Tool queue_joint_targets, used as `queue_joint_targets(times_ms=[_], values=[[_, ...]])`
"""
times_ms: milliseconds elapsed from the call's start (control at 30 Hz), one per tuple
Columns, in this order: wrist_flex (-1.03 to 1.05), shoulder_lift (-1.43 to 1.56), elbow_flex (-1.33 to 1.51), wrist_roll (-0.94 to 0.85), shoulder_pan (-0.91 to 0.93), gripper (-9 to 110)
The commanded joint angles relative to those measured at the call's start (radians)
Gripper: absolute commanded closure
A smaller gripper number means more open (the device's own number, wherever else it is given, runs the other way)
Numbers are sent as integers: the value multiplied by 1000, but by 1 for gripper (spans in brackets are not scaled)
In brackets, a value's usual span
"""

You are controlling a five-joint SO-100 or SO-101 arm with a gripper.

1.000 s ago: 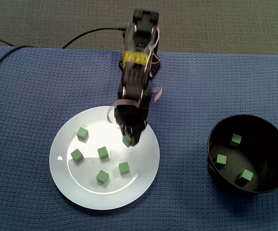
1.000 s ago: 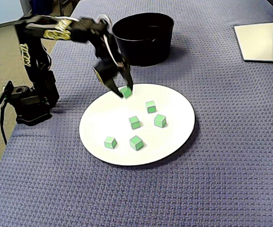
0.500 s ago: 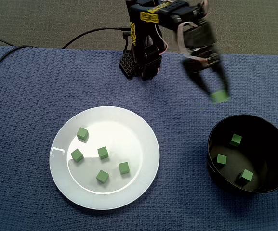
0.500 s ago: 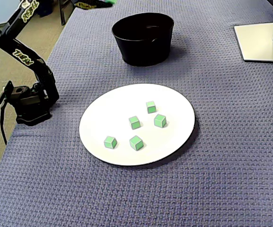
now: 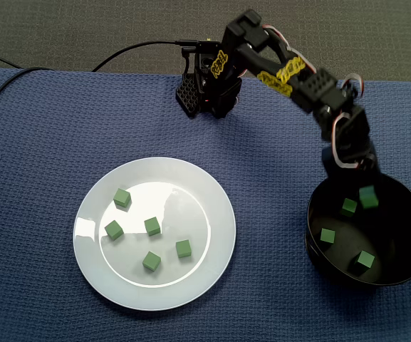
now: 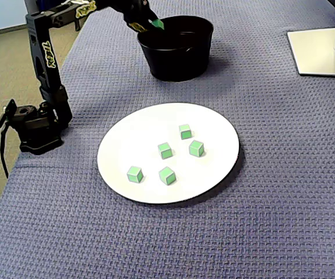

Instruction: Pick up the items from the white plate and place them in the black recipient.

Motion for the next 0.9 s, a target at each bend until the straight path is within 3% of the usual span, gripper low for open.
queue_joint_targets(times_ms=[0,67,233,367,467,600,733,867], values=[[-115,-3,3,110,66,89],[-98,26,8,133,80,79],[58,149,-2,81,127,65],[161,270,31,52,261,64],[351,347,-3,58,443,65],[347,387,97,155,690,65],[374,307,149,290,827,66],[460,101,15,400,911,60]])
